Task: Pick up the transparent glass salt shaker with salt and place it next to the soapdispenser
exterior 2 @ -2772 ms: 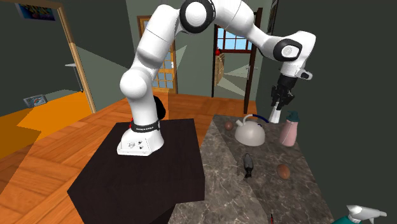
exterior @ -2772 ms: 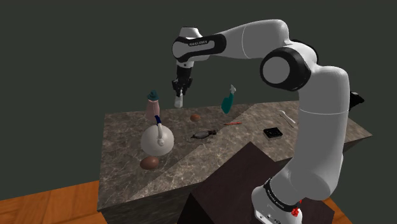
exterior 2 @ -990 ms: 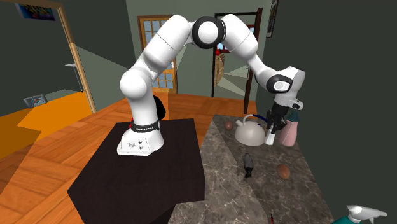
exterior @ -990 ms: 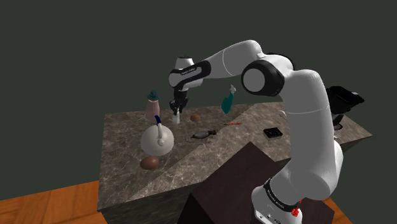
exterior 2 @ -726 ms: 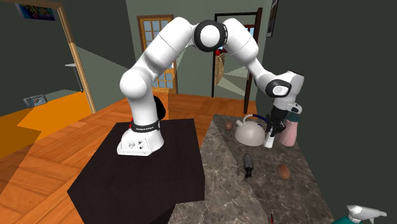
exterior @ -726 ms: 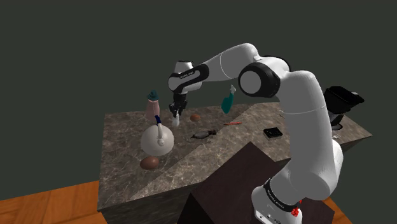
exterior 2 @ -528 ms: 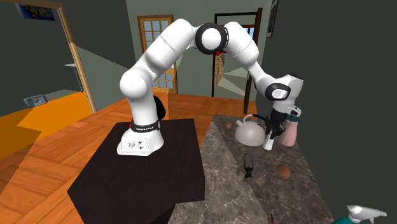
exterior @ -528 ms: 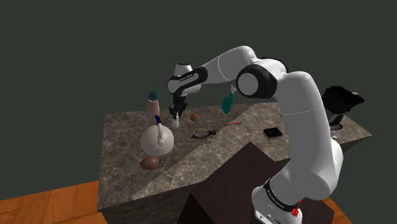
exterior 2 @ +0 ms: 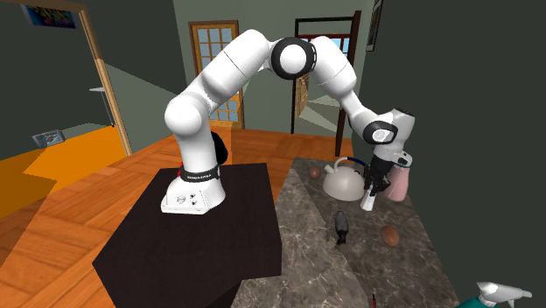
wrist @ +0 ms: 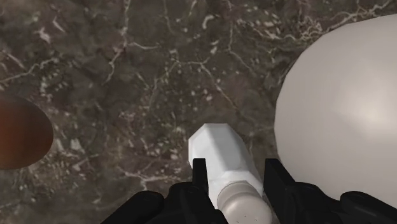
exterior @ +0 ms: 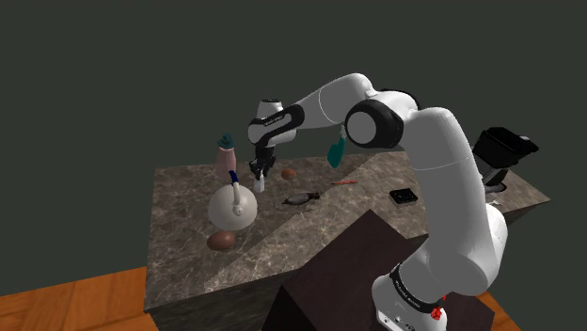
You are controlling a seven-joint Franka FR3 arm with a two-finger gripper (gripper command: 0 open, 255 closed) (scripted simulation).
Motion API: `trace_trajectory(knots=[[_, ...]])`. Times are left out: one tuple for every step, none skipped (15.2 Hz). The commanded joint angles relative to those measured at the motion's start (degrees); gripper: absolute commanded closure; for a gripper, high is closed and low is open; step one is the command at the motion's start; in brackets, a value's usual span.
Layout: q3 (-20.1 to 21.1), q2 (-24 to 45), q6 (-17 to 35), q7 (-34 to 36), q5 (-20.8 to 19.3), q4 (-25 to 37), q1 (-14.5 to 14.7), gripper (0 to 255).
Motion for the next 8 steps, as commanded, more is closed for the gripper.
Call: trace_trajectory(knots=[[0.0,0.01,0.02,0.0,0.0,0.01,0.0,255],[0.0,0.01,0.02,0.0,0.0,0.01,0.0,255],[0.0,0.01,0.02,0.0,0.0,0.01,0.0,255],[0.0,0.01,0.02,0.0,0.0,0.01,0.0,0],[0.0,0.01,0.02,0.0,0.0,0.01,0.0,0],[0.0,0.01,0.02,0.0,0.0,0.01,0.0,0],[0.0,0.01,0.02,0.0,0.0,0.01,0.0,0],[0.0,0.01,0.02,0.0,0.0,0.01,0.0,0]])
